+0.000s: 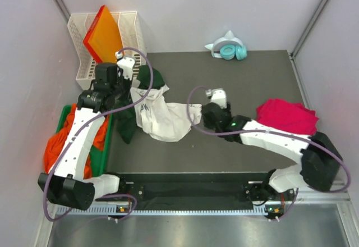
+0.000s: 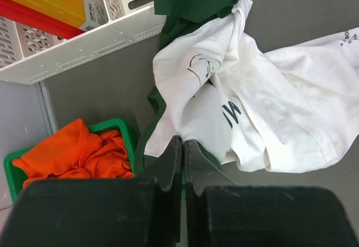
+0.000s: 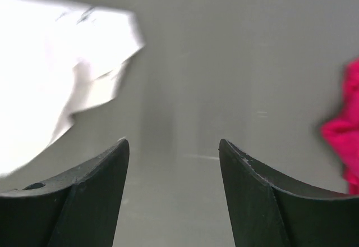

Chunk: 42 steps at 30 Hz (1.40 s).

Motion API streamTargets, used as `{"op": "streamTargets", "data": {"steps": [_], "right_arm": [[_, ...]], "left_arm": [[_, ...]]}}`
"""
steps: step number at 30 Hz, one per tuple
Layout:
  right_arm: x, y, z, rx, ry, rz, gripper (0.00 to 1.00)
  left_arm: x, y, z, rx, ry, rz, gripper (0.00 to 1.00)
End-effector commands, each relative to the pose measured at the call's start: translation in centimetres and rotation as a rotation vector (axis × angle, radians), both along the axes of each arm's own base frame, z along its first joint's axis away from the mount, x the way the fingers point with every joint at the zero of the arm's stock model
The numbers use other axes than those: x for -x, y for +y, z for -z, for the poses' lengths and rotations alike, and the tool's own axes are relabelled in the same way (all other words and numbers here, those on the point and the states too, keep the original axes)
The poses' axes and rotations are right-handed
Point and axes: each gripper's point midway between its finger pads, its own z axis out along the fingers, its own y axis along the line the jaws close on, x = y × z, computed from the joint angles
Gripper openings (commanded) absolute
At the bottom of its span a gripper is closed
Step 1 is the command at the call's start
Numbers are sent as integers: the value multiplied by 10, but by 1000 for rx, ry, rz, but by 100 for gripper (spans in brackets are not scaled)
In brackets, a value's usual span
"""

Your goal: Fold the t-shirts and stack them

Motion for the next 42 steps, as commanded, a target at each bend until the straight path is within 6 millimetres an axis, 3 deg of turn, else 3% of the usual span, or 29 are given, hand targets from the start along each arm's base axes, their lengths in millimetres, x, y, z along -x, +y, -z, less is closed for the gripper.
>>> {"op": "streamTargets", "data": {"steps": [1, 2, 3, 4, 6, 8, 11, 12, 16, 22, 26, 29, 30, 33, 37, 38, 42], "right_arm": [[14, 93, 2, 21, 15, -252, 65], [24, 121, -5, 21, 0, -312, 65], [28, 133, 10, 63, 23, -339, 64], [30, 149, 3, 56, 7, -359, 64], [40, 169, 14, 77, 18, -402, 62], [43, 190, 7, 48, 8, -437, 62], [42, 209, 12, 50, 9, -469, 61], [42, 212, 23, 69, 27, -476, 61], [40, 231, 36, 64, 47, -510, 60], [43, 246, 66, 55, 101, -527, 56], [44, 248, 77, 54, 123, -518, 50], [43, 243, 84, 59, 140, -496, 30], [41, 239, 84, 70, 136, -480, 17], [36, 227, 76, 90, 113, -425, 1], [27, 206, 49, 83, 45, -332, 0], [25, 200, 33, 67, 18, -310, 0], [9, 157, 0, 67, -46, -188, 0]], "left_arm": [[-7, -2, -11, 40, -52, -19, 0], [-8, -3, -10, 42, -50, -21, 0], [-8, -3, -9, 46, -53, -19, 0], [-7, -4, -7, 50, -49, -20, 0], [-8, -3, -6, 49, -52, -23, 0], [-9, -3, -5, 45, -53, -24, 0], [-9, -3, -8, 47, -62, -23, 0], [-9, -3, -9, 49, -63, -23, 0], [-8, -4, -16, 53, -70, -21, 0], [-3, -2, -16, 44, -64, -22, 0], [0, 0, -14, 40, -60, -25, 0], [2, 1, -14, 36, -61, -26, 0], [3, 1, -13, 35, -60, -24, 0], [4, 1, -12, 38, -61, -27, 0], [4, 2, -14, 40, -73, -31, 0], [4, 2, -14, 38, -73, -33, 0], [4, 5, -17, 29, -91, -41, 0]]}}
